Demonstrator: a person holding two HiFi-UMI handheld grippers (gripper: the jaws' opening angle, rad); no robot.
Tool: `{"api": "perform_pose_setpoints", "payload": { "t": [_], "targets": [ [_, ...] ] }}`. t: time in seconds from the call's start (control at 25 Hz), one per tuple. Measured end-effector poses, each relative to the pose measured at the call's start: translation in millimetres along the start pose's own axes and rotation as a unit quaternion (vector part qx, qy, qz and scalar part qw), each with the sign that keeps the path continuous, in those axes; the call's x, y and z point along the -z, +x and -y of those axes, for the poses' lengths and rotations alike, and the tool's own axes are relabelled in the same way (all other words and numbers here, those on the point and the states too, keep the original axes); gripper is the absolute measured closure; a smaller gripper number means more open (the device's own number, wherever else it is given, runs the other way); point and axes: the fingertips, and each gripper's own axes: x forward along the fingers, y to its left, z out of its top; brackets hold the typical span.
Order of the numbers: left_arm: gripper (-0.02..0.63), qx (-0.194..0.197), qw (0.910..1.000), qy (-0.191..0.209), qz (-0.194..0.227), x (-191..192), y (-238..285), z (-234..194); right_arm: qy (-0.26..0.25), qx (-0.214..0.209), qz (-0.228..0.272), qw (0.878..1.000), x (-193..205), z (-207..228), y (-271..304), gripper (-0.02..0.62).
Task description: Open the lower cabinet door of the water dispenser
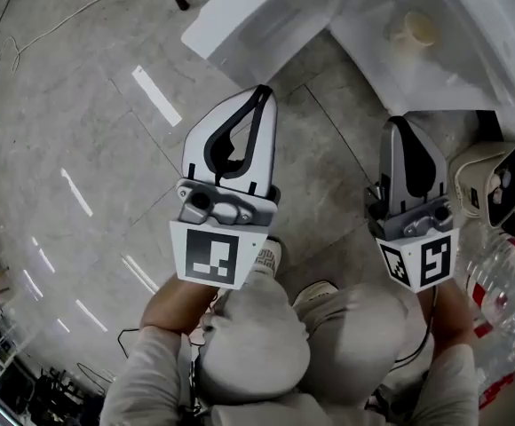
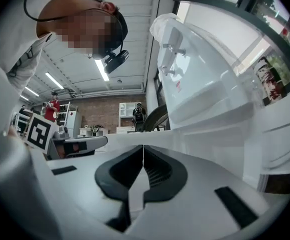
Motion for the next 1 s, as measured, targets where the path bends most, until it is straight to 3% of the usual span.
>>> {"api": "perform_pose_setpoints", "payload": {
  "t": [0.2,0.44,0.64,1.0],
  "targets": [
    [0.604,0.009,0.9999,-0.008,-0.001,-39,9,14,0.008,0.057,0.003,0.998,-47,23,-33,0.577],
    [0.604,0.035,0.9994,0.001,0.002,-144,8,25,0.002,0.137,0.0,0.991,-144,29,-79,0.577],
    [0.604,0.044,0.999,-0.002,0.007,-260,9,29,0.005,0.194,-0.007,0.981,-251,25,-119,0.577],
    [0.604,0.08,0.9967,-0.017,0.003,-518,12,34,-0.003,0.261,0.006,0.965,-515,1,-157,0.577]
  ]
}}
